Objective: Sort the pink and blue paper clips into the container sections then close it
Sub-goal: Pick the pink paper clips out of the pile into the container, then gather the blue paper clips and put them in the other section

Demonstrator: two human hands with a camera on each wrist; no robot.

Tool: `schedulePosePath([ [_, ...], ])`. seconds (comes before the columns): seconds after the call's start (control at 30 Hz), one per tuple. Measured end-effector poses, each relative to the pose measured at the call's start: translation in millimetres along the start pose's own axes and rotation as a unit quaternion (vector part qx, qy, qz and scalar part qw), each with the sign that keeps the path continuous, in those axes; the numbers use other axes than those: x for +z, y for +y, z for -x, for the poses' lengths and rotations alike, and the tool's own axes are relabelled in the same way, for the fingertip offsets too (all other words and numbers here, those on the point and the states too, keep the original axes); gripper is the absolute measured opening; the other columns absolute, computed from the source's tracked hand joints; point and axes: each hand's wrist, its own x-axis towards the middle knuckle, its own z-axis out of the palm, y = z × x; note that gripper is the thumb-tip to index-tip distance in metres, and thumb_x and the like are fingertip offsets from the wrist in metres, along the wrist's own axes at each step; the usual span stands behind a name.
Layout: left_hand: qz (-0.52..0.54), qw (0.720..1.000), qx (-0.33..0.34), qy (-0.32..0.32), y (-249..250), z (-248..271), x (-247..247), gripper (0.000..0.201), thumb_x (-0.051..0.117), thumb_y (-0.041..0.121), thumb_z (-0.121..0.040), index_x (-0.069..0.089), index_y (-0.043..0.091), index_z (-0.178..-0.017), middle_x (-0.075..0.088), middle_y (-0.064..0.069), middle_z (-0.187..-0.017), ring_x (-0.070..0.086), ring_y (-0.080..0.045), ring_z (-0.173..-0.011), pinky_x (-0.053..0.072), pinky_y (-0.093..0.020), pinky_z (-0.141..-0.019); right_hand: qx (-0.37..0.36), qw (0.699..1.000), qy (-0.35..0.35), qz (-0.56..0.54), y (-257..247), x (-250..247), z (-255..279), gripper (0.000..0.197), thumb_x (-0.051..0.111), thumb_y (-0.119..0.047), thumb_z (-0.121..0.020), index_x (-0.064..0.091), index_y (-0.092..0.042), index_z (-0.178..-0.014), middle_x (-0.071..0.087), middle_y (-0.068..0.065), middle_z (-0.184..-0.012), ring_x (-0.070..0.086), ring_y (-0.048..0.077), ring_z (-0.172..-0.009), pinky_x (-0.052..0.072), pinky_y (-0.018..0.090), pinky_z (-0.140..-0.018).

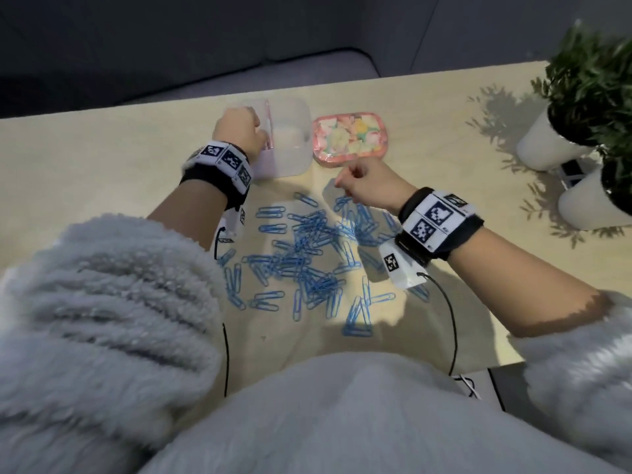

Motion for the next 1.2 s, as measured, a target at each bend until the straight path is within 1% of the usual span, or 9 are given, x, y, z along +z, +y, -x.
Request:
schedulePosePath([
  [0.17,0.126,0.986,0.052,0.098,-23.2,30.7,-2.8,0.031,0.041,0.011,-0.087,0.061,0.005,-0.11,0.062,-0.015,-0.118,0.056,-0.031,-0.109,0.041,-0.035,-0.096,-0.047,0.996,-0.031,0.071,-61.0,23.9,-43.1,0.03,0.041,-0.008,-0.089,0.063,0.012,-0.094,0.057,0.001,-0.066,0.05,0.007,-0.059,0.04,0.015,-0.051],
  [0.23,0.132,0.98,0.06,0.135,-41.4,58.7,-3.1,0.027,0.044,0.011,-0.085,0.065,0.007,-0.102,0.063,-0.015,-0.11,0.057,-0.031,-0.102,0.039,-0.034,-0.093,-0.082,0.992,-0.03,0.091,-88.0,36.2,-60.6,0.033,0.036,-0.007,-0.087,0.063,0.01,-0.096,0.066,0.012,-0.085,0.061,0.02,-0.077,0.048,0.026,-0.068],
  [0.47,0.146,0.98,-0.112,0.07,-121.6,158.3,12.0,0.018,0.055,0.011,-0.086,0.068,0.009,-0.097,0.067,-0.012,-0.105,0.064,-0.029,-0.086,0.046,-0.03,-0.078,-0.123,0.968,-0.058,0.209,-116.5,86.0,-101.6,0.04,0.027,0.002,-0.085,0.056,-0.005,-0.112,0.05,0.011,-0.111,0.055,0.032,-0.11,0.033,0.044,-0.111],
  [0.57,0.149,0.981,-0.128,0.013,-142.8,182.2,23.3,0.012,0.062,0.013,-0.083,0.066,0.009,-0.094,0.067,-0.014,-0.102,0.061,-0.024,-0.079,0.048,-0.031,-0.077,-0.167,0.948,-0.043,0.267,-103.6,91.8,-104.6,0.042,0.035,-0.001,-0.088,0.047,-0.008,-0.127,0.047,0.014,-0.133,0.044,0.028,-0.125,0.025,0.042,-0.115],
  [0.67,0.137,0.983,-0.114,-0.033,-141.7,194.9,34.6,0.016,0.068,0.018,-0.081,0.065,0.01,-0.095,0.064,-0.012,-0.1,0.058,-0.02,-0.078,0.047,-0.03,-0.075,-0.246,0.939,0.031,0.238,-90.8,95.4,-77.0,0.034,0.039,-0.004,-0.088,0.054,-0.006,-0.119,0.056,0.012,-0.125,0.049,0.027,-0.119,0.032,0.043,-0.109],
  [0.77,0.134,0.985,-0.101,-0.039,-127.0,197.7,43.3,0.025,0.072,0.019,-0.077,0.063,0.008,-0.097,0.059,-0.013,-0.099,0.055,-0.019,-0.079,0.041,-0.025,-0.074,-0.266,0.934,-0.088,0.223,-53.2,113.5,-32.5,0.025,0.045,-0.01,-0.089,0.061,-0.007,-0.108,0.061,0.012,-0.115,0.054,0.027,-0.109,0.04,0.036,-0.097],
  [0.93,0.15,0.984,-0.033,-0.088,-94.4,200.7,55.2,0.04,0.076,0.019,-0.072,0.06,0.009,-0.107,0.053,-0.011,-0.102,0.051,-0.016,-0.08,0.048,-0.033,-0.084,-0.278,0.847,-0.196,0.409,12.8,116.9,15.3,0.041,0.062,-0.022,-0.081,0.057,-0.011,-0.12,0.048,0.01,-0.134,0.042,0.032,-0.122,0.032,0.04,-0.103],
  [1.1,0.158,0.986,-0.057,-0.021,-102.0,187.6,45.3,0.044,0.07,0.025,-0.078,0.056,0.01,-0.117,0.047,-0.014,-0.114,0.051,-0.024,-0.1,0.043,-0.035,-0.093,-0.237,0.942,-0.093,0.221,27.4,85.3,12.7,0.028,0.053,-0.001,-0.081,0.066,-0.005,-0.106,0.062,0.015,-0.113,0.055,0.032,-0.108,0.039,0.034,-0.095],
  [1.2,0.089,0.986,-0.138,0.041,-119.0,171.7,34.0,0.038,0.053,0.02,-0.088,0.052,0.01,-0.125,0.043,-0.019,-0.129,0.041,-0.035,-0.12,0.036,-0.041,-0.101,-0.161,0.96,-0.02,0.227,11.6,78.2,-13.1,0.033,0.046,-0.001,-0.085,0.063,-0.006,-0.113,0.06,0.016,-0.118,0.053,0.032,-0.112,0.04,0.035,-0.096],
])
